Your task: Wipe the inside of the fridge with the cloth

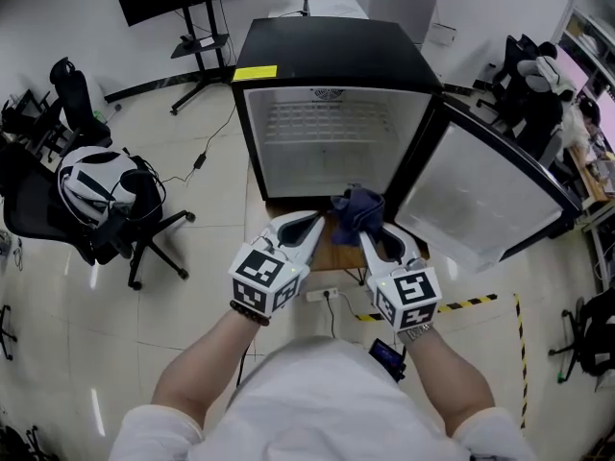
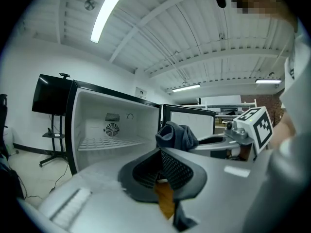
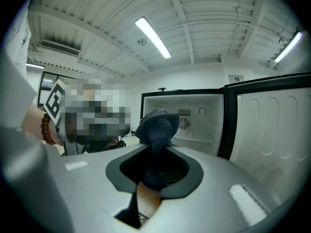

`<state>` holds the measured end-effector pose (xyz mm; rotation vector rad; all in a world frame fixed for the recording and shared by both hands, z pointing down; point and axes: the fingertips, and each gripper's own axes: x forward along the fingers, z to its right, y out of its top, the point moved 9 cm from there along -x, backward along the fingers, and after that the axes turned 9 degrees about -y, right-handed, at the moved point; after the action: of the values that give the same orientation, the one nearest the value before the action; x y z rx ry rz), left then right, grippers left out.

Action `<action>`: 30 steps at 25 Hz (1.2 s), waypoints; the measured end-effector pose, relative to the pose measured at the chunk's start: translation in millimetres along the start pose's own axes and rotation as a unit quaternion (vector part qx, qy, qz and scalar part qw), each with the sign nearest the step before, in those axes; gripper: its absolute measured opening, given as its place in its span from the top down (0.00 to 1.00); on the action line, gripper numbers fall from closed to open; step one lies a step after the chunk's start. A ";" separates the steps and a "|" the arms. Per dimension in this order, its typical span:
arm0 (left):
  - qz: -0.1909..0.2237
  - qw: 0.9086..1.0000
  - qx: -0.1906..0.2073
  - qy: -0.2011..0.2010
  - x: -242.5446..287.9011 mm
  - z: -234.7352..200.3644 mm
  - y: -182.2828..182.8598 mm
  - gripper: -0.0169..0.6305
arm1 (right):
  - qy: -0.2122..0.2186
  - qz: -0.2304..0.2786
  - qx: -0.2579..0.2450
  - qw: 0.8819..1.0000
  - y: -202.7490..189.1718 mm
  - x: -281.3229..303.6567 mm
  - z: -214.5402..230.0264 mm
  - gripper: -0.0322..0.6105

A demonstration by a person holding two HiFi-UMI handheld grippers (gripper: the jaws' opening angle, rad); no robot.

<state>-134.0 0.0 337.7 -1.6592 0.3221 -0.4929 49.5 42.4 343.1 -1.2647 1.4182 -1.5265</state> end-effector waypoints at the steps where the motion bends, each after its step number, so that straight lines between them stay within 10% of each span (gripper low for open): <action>1: 0.001 1.000 0.000 0.001 1.3 2.7 1.3 0.97 | 0.002 -0.001 0.001 1.000 0.8 -0.1 2.9 0.85; 30: -0.007 0.999 0.005 0.049 20.2 50.7 -0.9 0.97 | 0.070 0.002 -0.018 0.997 -3.2 -20.2 23.2 0.85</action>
<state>-91.5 34.2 336.5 -1.6317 0.3792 -0.5862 77.7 54.7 340.7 -1.1950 1.5428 -1.6191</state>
